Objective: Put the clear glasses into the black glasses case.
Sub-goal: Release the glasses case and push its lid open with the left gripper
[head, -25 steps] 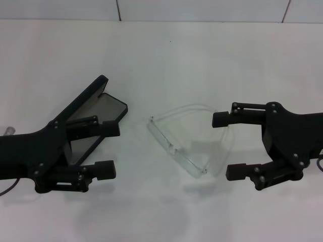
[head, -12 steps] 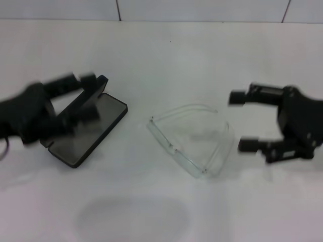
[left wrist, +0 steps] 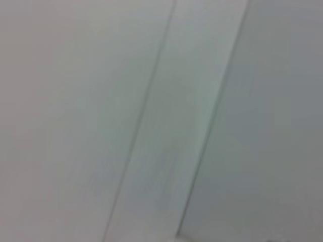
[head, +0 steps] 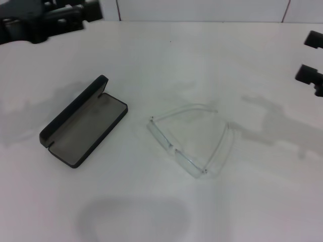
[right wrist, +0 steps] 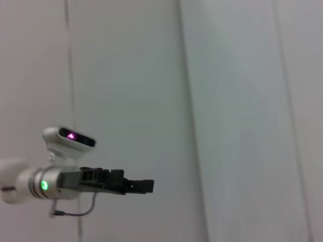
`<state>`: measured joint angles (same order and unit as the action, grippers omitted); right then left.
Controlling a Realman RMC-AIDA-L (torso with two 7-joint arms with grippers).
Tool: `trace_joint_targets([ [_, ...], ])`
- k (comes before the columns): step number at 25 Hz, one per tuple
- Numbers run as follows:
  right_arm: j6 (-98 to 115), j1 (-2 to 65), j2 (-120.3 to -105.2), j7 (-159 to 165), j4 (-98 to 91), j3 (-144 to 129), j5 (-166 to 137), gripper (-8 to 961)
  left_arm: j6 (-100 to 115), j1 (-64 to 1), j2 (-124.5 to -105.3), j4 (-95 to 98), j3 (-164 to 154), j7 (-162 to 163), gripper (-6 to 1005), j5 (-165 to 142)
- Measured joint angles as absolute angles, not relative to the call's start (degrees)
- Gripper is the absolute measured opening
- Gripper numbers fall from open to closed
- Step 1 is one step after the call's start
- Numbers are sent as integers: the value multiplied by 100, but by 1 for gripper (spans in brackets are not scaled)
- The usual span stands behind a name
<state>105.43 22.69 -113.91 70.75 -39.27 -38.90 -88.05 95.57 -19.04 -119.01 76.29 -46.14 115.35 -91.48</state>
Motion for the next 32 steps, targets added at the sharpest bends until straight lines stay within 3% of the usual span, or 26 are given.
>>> trace_joint_targets([
  [5, 10705, 2206, -11390, 6941, -3939, -3807, -8808, 856, 9230, -2147, -11918, 9328, -5766, 13446, 778, -11857],
  [11, 10837, 2158, -11390, 6867, -3923, -3796, -8791, 851, 9116, -2398, -11964, 10213, -7583, 14640, 768, -14364],
  [32, 10961, 2109, -11390, 6778, -3875, -3788, -8766, 832, 8541, -3001, -11949, 8843, -8200, 15109, 765, -15764],
])
